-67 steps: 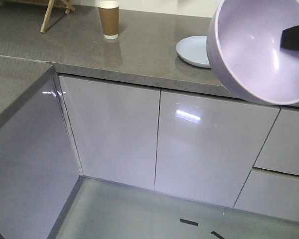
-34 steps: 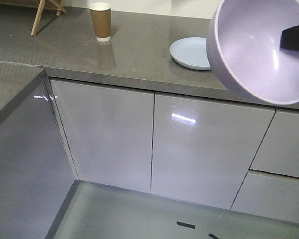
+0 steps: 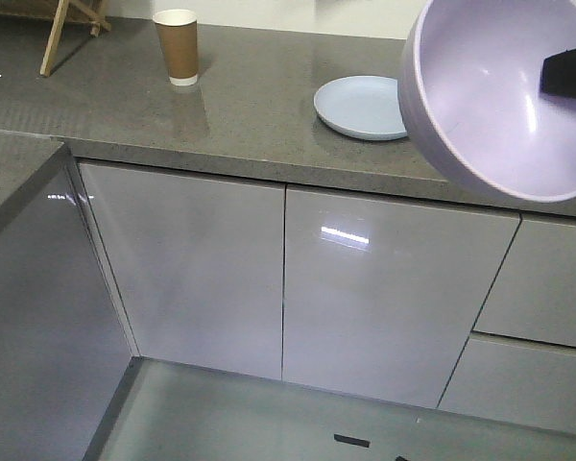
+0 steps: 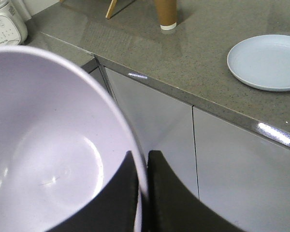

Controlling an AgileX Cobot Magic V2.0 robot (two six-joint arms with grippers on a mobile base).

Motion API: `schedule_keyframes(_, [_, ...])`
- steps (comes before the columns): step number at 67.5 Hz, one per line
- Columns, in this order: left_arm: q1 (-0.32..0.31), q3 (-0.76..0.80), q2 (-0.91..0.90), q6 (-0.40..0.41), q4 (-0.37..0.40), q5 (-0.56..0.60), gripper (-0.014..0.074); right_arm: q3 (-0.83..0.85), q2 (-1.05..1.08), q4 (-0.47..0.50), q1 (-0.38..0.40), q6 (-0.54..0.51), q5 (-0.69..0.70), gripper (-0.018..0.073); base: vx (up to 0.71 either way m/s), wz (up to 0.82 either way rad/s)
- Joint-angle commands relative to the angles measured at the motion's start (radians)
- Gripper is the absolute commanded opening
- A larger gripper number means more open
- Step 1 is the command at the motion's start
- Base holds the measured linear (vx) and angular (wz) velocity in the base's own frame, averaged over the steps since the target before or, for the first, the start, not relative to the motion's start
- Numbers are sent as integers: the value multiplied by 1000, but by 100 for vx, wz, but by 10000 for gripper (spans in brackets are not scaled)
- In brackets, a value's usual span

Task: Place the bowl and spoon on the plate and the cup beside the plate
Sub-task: 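Drive the base toward the pale blue plate on the far counter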

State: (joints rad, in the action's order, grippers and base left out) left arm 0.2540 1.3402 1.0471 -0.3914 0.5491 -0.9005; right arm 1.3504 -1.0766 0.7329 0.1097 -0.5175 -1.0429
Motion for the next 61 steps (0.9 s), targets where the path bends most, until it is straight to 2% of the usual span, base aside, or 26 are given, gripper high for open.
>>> schedule_keyframes(1, [-1,22,-15,0,39,72,-6,32,14,48,5,-6,45,-6,5,-5])
schedule_keyframes(61, [-1,22,-15,0,39,72,-6,32,14,48,5,-6,42,-6,9,1])
